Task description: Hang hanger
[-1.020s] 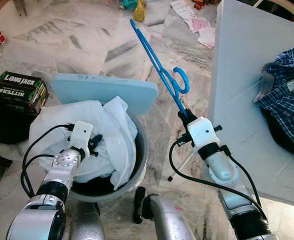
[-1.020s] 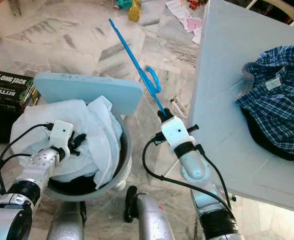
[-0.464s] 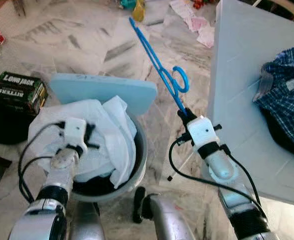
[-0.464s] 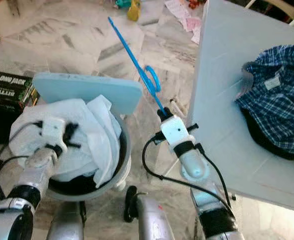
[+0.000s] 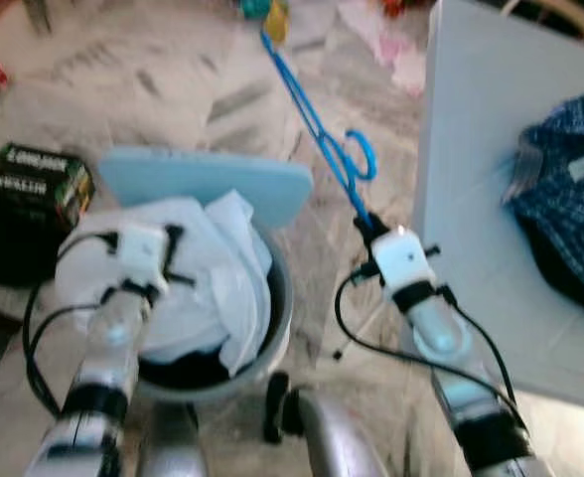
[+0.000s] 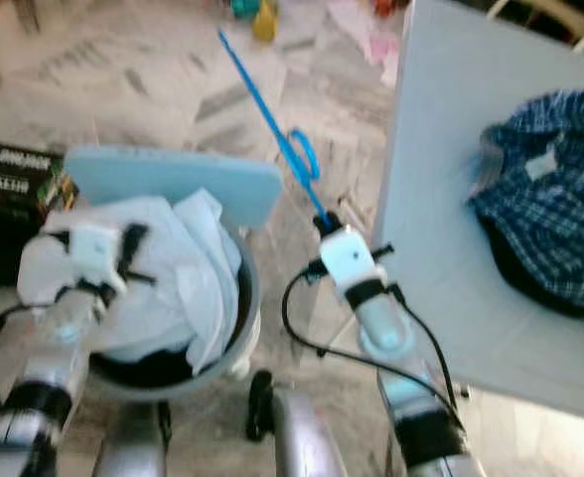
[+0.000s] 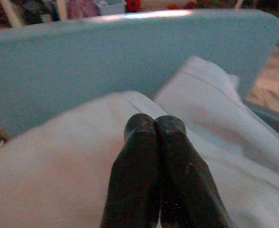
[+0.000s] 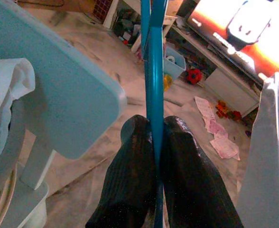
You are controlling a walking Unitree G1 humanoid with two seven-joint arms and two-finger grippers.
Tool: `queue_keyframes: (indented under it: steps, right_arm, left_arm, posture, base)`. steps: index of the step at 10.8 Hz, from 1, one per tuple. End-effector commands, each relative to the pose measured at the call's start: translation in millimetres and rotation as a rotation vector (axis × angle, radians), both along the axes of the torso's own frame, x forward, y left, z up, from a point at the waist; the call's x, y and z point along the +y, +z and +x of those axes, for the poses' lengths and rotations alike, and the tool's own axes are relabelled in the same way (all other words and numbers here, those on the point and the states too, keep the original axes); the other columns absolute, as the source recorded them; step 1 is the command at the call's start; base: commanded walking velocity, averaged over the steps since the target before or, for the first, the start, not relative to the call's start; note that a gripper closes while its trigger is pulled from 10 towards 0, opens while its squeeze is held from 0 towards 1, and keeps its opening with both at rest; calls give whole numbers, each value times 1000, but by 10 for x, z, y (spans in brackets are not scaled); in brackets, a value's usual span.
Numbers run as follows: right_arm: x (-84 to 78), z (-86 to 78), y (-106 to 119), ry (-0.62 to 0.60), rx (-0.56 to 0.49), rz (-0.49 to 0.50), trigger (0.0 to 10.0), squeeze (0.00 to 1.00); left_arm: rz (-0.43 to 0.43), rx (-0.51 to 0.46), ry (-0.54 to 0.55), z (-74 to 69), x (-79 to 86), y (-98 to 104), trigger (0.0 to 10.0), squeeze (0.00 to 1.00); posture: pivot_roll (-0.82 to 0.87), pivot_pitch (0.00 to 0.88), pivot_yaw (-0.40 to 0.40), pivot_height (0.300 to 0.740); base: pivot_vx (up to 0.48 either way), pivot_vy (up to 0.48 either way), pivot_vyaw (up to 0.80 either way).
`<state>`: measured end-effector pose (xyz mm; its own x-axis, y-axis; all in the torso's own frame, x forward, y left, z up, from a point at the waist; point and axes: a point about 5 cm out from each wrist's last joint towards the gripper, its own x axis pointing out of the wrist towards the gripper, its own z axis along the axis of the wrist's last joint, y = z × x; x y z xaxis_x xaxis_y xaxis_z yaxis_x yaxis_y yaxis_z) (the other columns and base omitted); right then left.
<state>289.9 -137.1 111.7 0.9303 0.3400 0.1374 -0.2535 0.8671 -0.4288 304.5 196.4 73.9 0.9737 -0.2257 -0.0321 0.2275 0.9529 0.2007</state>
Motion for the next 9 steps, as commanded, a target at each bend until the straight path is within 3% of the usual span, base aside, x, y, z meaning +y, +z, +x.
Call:
queue_keyframes:
  steps: [1,2,5,9]
  right_arm:
    - [-115,-62,-198,-40,83,-15,10000,0]
    - [-97,-64,-222,-39,88,-13,10000,0]
    - [-61,-44,-211,-24,85,-10,10000,0]
    - [-65,-82,-228,-26,88,-11,10000,0]
  left_arm:
    - [17,51,-41,-98,-68,-100,10000,1000]
    - [99,61,-103,-246,-135,-169,10000,1000]
    - [156,150,-124,-369,-180,-287,10000,1000]
    - [223,179,-101,-291,-61,-262,10000,1000]
  posture:
    - [-19,300,-154,740]
    - [-6,305,-157,740]
    - [-6,304,-158,740]
    - [-17,308,-156,740]
  base:
    - [0,0,0]
    - [0,0,0]
    - [0,0,0]
    - [0,0,0]
